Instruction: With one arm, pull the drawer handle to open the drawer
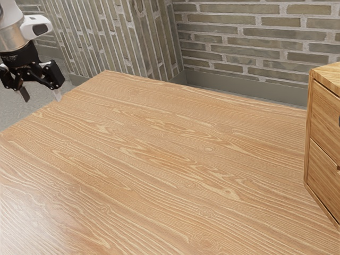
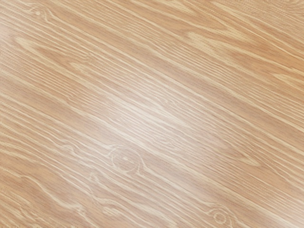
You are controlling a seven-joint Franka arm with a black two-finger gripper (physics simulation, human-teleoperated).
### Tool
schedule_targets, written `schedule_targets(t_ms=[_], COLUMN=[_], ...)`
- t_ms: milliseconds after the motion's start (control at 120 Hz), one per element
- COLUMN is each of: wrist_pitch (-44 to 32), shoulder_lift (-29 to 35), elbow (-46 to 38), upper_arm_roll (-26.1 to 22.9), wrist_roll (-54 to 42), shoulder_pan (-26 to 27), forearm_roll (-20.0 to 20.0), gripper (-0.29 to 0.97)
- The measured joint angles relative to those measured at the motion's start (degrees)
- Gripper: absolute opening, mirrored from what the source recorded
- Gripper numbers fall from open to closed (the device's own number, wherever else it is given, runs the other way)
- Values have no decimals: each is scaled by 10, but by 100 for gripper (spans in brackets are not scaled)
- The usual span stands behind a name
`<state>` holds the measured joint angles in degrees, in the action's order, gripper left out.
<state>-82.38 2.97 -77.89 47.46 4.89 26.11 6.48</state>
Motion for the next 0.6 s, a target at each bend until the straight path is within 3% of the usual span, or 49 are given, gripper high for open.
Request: schedule_targets(t_ms=[167, 267, 383, 600], wrist_pitch=[-4, 6, 13, 23], shoulder_lift=[-1, 16, -4, -26], elbow=[6, 101, 123, 111], upper_arm_roll=[0, -9, -29, -34], wrist_roll=[4, 6, 8, 10], shoulder_pan=[-9, 3, 0, 60], forearm_roll=[2, 4, -11, -36], gripper=[66, 66, 66, 66])
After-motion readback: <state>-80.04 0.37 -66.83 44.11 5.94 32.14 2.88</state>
